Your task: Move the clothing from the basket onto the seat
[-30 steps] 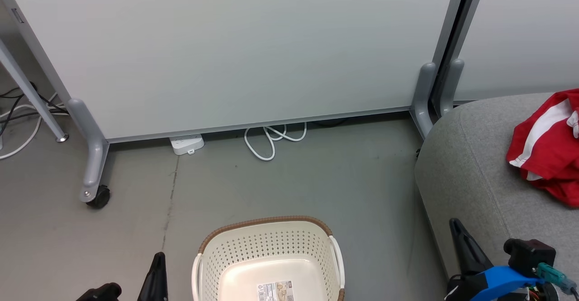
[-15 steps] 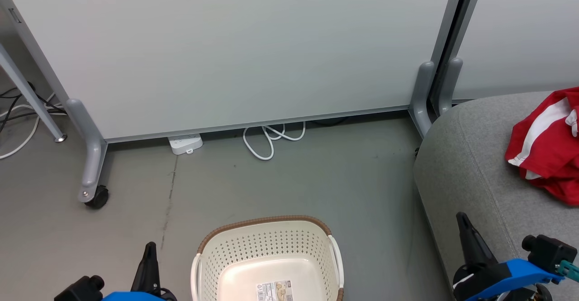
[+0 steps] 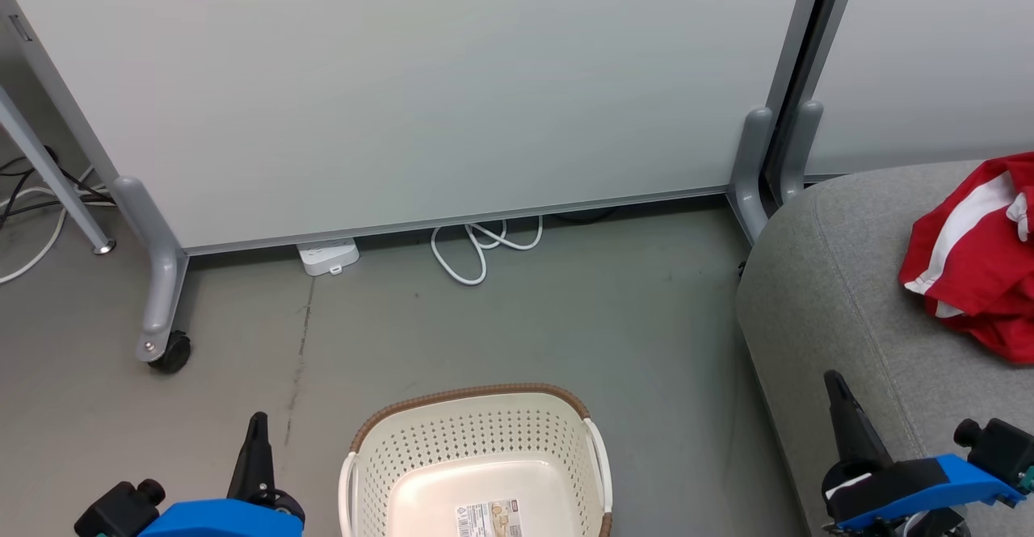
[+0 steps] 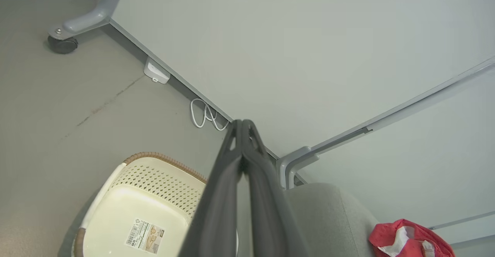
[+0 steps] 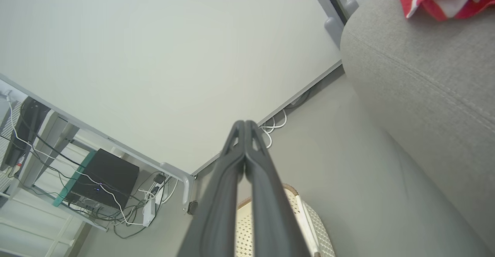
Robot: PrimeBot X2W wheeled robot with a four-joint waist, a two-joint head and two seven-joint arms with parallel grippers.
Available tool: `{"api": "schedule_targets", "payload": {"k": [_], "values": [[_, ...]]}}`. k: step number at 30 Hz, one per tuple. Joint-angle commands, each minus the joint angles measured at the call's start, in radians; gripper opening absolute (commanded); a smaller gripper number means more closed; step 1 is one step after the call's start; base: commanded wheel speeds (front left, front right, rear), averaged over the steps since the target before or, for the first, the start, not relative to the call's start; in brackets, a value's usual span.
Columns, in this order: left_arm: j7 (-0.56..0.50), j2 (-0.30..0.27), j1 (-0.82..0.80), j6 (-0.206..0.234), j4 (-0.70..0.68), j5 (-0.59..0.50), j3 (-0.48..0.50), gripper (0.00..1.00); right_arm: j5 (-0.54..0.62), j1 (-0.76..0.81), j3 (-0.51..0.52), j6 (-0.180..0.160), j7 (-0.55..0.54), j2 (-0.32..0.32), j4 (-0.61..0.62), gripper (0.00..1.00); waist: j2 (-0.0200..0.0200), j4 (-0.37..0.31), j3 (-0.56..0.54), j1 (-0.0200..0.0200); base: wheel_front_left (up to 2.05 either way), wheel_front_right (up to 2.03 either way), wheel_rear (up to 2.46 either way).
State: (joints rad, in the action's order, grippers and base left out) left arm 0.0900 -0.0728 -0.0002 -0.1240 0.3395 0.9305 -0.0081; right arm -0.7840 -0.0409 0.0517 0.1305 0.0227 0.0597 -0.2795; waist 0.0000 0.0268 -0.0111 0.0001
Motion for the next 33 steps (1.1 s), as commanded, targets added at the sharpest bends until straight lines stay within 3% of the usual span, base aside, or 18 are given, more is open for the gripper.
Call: {"api": "schedule_targets", "payload": {"k": [1, 33], "values": [[-0.010, -0.002, -0.031, -0.005, -0.019, 0.037, 0.013, 0.00, -0.045, -0.030, 0.006, 0.000, -0.008, 0.000, 0.016, 0.00, 0.0000, -0.001, 0.000, -0.0001, 0.00, 0.00, 0.00], [-0.100, 0.009, -0.072, -0.007, -0.055, 0.333, 0.064, 0.00, -0.404, -0.051, 0.033, 0.000, -0.068, -0.005, 0.026, 0.00, 0.0000, -0.010, 0.005, -0.0001, 0.00, 0.00, 0.00]]}}
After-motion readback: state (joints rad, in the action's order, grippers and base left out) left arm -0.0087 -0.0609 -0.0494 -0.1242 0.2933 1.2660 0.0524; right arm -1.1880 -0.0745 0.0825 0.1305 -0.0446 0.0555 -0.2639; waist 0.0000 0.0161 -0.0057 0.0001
